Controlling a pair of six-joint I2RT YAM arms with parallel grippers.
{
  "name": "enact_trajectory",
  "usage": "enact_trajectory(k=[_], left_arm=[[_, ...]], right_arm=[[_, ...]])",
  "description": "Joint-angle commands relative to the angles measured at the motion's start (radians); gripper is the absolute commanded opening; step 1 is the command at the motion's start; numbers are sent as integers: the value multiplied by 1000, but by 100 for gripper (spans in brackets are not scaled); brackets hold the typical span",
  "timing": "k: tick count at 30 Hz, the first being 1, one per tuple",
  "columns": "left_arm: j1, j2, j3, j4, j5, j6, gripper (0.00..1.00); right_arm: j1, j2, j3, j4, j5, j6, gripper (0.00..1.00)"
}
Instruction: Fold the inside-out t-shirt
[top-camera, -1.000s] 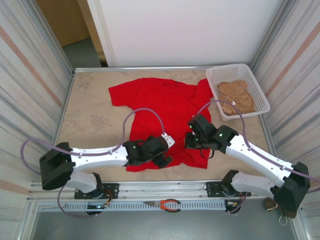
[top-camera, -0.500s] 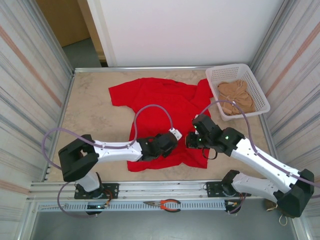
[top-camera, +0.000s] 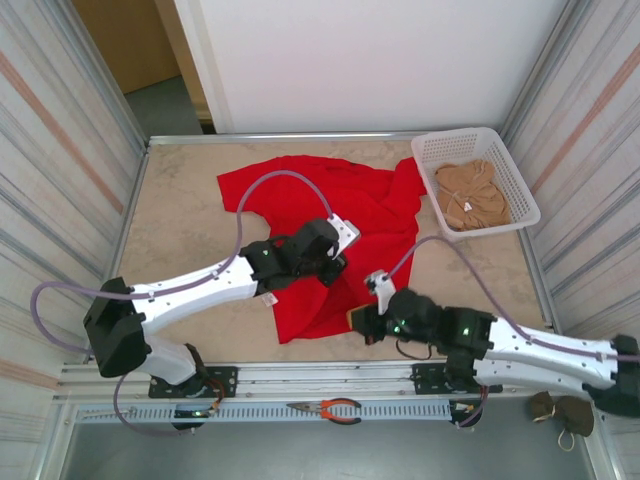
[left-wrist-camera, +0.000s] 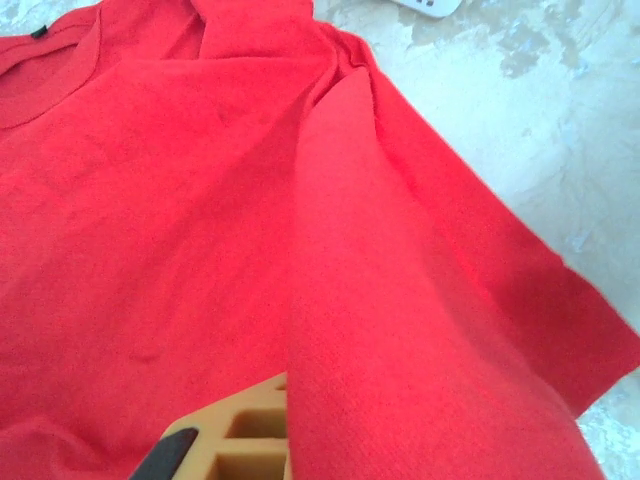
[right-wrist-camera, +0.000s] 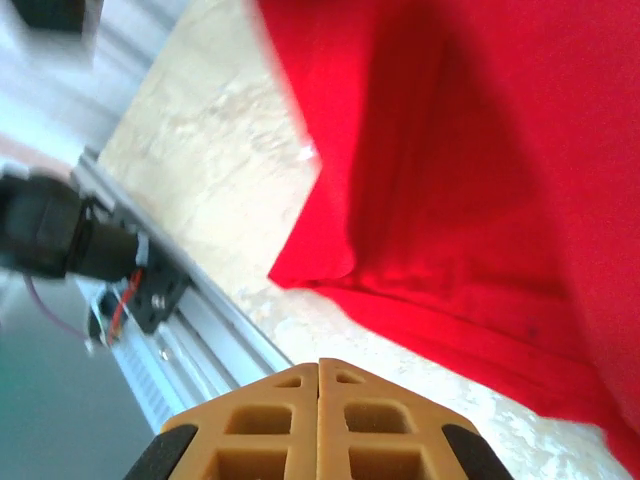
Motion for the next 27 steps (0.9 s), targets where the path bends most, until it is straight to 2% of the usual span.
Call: enact_trajectory(k=[1,5,9,12,15,18,21,24,27], left_arm=[[8,-26,56,-111,58,0,0],[11,-33,98,-147,69,14,0],[11,-62,126,-179,87,21,0],[15,-84,142,-201,111,14,0],[18,-91,167,-217,132,9,0],[20,-89,191,-227,149,9,0],[20,-85,217,-236,172,3,0],[20,-85,258,-245,201,-22,0],[19,-88,340,-257,262,-69,0]], right_arm=[[125,92,-62,295,290,-61,0],[126,292,-82,476,396,-104,0],[45,461,-62,503,515,-53,0],[-63,532,-52,500,499,8,0],[-77,612,-7,479,530,18,0],[-64,687,43,472,515,40,0],[-94,763,87,500,495,69,0],[-217,827,138,533,410,105,0],[-382,899,208,587,250,128,0]])
